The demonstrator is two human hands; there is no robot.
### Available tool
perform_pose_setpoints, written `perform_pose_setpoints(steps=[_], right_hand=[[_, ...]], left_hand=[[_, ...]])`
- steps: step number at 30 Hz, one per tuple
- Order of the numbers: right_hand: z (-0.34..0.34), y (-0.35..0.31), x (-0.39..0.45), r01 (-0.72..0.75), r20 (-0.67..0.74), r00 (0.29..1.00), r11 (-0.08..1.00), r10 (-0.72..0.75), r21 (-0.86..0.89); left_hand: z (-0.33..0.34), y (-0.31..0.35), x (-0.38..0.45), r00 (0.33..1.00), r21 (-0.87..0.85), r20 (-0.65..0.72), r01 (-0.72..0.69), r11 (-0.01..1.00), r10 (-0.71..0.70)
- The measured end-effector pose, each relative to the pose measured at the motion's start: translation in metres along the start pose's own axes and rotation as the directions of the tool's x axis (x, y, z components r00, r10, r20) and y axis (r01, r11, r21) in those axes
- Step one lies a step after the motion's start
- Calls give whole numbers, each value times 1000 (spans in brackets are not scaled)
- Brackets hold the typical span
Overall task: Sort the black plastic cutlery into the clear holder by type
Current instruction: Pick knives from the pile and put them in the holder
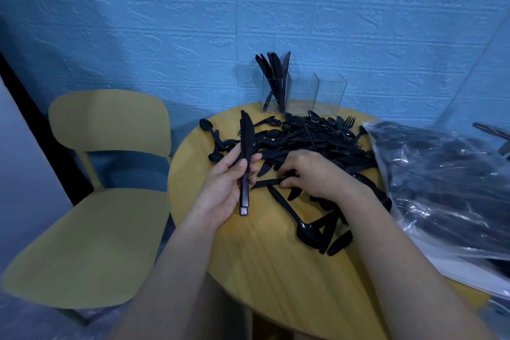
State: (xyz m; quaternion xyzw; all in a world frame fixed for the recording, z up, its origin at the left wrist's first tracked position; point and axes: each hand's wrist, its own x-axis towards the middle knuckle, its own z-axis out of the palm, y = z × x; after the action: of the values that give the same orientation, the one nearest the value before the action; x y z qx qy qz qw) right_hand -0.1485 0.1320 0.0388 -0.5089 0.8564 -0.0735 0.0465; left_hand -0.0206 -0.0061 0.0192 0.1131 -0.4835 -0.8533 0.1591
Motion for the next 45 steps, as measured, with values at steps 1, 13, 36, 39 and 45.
perform_pose_setpoints(steps=[1,13,36,39,45], right_hand=[[1,-1,1,8,-17,1000,1000,-8,0],[3,-4,1,20,-68,998,999,-17,46],[-17,4,1,75,-222,798,272,561,959],[-15,3,1,-6,-198,804,341,561,940],[-13,0,0,-64,-169,825,387,539,920]], left_hand=[[-1,0,0,1000,-7,4,0,1000,0],[-5,4,-1,995,-196,-69,-79,977,66],[-9,2,-1,993,-180,-115,-59,982,38],[-8,1,-2,994,-173,-101,-56,983,38],[-8,0,-1,995,-157,-87,-51,986,37]])
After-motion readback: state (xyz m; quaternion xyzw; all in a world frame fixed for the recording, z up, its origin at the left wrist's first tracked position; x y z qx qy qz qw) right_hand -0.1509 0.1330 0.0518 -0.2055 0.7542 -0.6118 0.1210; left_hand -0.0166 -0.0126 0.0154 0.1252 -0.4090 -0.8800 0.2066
